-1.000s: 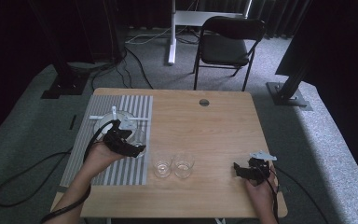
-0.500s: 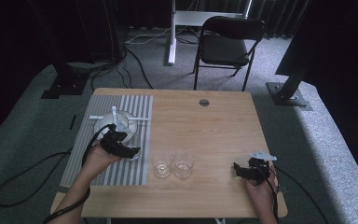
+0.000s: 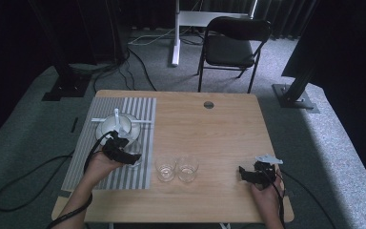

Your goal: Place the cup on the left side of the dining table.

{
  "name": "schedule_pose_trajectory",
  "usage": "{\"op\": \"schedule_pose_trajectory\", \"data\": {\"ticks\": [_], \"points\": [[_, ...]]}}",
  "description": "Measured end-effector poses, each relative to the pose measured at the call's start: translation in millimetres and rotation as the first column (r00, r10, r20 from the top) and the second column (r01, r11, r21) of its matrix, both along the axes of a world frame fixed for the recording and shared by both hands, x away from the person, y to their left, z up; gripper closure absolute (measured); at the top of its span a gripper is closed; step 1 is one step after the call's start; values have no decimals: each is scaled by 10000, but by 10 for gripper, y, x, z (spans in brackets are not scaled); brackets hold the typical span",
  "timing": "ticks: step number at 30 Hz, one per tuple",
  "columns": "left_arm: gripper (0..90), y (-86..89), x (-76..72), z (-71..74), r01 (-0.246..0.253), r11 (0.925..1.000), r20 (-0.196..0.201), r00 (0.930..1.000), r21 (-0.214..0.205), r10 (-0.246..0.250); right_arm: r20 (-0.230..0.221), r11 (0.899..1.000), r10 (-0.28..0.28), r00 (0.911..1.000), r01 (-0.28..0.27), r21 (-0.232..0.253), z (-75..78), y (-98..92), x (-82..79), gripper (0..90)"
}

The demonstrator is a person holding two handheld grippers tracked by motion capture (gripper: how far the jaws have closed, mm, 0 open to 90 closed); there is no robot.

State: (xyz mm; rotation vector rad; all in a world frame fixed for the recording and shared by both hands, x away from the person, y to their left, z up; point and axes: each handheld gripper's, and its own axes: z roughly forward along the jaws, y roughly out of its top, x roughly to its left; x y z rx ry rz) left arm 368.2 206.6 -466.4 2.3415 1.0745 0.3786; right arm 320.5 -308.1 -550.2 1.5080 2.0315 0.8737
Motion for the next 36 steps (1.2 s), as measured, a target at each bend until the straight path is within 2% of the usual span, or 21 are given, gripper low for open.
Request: {"op": "schedule_pose_trajectory", "data": {"ticks": [4, 13, 14, 15, 16, 17, 19, 20, 22, 23, 24, 29, 30, 36], "points": [[183, 2, 4, -48, 77, 10000, -74, 9999, 33, -77, -1, 10000, -1, 10000, 1, -1, 0, 0, 0, 124], [179, 6, -23, -86, 177, 9998, 130, 9998, -53, -177, 4, 10000, 4, 10000, -4, -1, 0, 0, 0, 124], [177, 27, -31, -84, 210, 9994, 78, 9998, -289, -208, 0, 10000, 2, 10000, -2, -3, 0, 0, 0, 124], [176, 27, -31, -84, 210, 9994, 78, 9998, -289, -208, 0, 10000, 2, 10000, -2, -3, 0, 0, 0, 124], [176, 52, -34, -82, 177, 9981, 82, 9998, -584, -172, 3, 10000, 3, 10000, -3, -4, 0, 0, 0, 124], [173, 57, -39, -87, 185, 9978, 110, 9998, -630, -179, 1, 10000, 2, 10000, -2, -3, 0, 0, 0, 124], [99, 58, -41, -96, 181, 9974, 62, 9998, -696, -177, 0, 10000, 0, 10000, 0, -1, 0, 0, 0, 124], [99, 65, -48, -107, 225, 9965, 29, 9997, -799, -223, 4, 10000, 6, 10000, -6, -6, 0, 0, 0, 124], [90, 74, -67, -128, 104, 9975, 208, 9997, -696, -89, -1, 10000, 1, 10000, -1, -2, 0, 0, 0, 124], [44, 80, -68, -136, 91, 9970, 206, 9998, -766, -75, 1, 10000, 3, 10000, -3, -5, 0, 0, 0, 124], [11, 85, -82, -144, 29, 9977, 395, 9992, -679, -2, 2, 10000, 2, 10000, -2, -3, 0, 0, 0, 124], [10, 98, -112, -181, 5, 9980, 557, 9984, -624, 30, 0, 10000, 2, 10000, -2, -4, 0, 0, 0, 124], [11, 124, -168, -218, -158, 9976, 1000, 9947, -671, 225, 2, 10000, 4, 10000, -4, -6, 0, 0, 0, 124], [11, 183, -209, -279, -252, 9976, 954, 9949, -644, 313, 3, 10000, 5, 10000, -5, -7, 0, 0, 0, 124]]}}
